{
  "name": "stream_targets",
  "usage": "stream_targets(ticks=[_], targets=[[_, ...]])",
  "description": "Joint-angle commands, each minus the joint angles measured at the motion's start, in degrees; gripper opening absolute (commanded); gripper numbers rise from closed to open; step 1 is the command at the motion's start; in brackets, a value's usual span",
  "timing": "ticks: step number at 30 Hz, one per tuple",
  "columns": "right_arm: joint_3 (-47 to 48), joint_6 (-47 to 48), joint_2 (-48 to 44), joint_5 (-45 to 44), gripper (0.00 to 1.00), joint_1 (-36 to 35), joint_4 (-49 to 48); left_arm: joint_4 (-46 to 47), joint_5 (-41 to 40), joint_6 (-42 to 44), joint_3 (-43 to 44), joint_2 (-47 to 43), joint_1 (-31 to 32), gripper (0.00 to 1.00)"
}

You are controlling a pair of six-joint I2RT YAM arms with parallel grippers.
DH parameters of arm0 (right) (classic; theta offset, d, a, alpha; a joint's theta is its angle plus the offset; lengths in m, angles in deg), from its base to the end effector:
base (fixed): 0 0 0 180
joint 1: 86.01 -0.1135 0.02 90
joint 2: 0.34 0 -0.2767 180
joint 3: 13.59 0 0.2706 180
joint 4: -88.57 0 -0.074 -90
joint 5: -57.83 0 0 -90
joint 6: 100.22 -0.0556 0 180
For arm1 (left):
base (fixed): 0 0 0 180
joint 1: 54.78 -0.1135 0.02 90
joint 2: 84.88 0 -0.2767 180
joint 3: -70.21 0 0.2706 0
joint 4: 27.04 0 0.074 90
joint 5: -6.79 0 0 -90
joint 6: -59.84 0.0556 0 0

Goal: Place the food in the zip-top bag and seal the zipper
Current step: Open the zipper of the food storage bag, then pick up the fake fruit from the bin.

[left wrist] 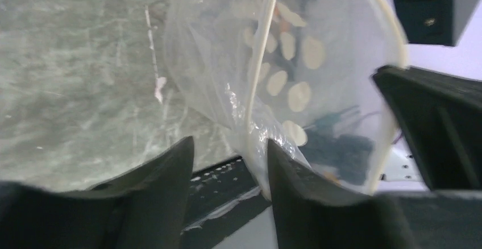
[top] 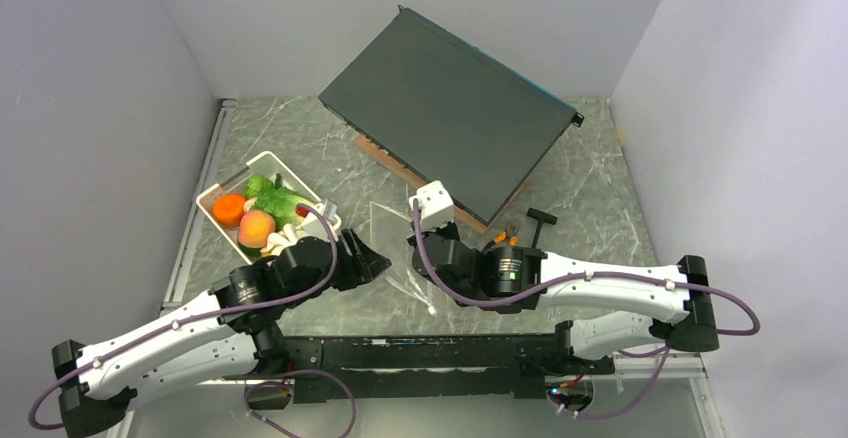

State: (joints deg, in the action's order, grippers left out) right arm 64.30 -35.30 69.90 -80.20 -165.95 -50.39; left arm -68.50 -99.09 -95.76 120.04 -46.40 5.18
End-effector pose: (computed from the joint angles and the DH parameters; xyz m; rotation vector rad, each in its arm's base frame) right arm 0.0909 0.2758 0.3487 -0.4719 1.9017 0.2975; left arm 0.1028 -0.1473 0.2750 -0.2902 2.2302 -1.0054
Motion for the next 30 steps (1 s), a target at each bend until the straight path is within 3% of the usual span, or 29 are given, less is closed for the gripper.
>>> stream_targets(ticks=[1,2,5,10,17,26,30], targets=[[-0.28,-0.87,1.33,-0.68,0.00,0.50,-2.34,2.16,2.95,4.64,2.53,-1.42,-0.20,0.68],[-0.57,-0.96,1.48,-0.33,0.00,0.52,-2.73,1.55,3.19,5.44,3.41,-1.54,-0.20,0.80],[-1.14,-0.58,1.87,0.70,0.00,0.81,-3.74,-0.19,3.91,7.72,6.07,-1.73,-0.20,0.99],[-1.42,0.47,2.32,0.28,0.00,0.93,-4.63,-7.06,0.99,11.53,11.58,-2.20,-0.20,1.00],[-1.84,1.36,1.91,1.62,0.00,1.11,-6.33,-31.97,-17.87,14.56,23.94,3.40,-2.32,1.00],[-2.63,1.35,0.96,1.62,0.00,1.22,-5.04,-33.65,-19.38,28.49,26.90,8.57,-22.70,1.00],[-2.60,1.22,0.49,2.06,0.00,1.23,-4.50,-28.21,-16.38,37.71,25.54,9.73,-33.32,1.00]])
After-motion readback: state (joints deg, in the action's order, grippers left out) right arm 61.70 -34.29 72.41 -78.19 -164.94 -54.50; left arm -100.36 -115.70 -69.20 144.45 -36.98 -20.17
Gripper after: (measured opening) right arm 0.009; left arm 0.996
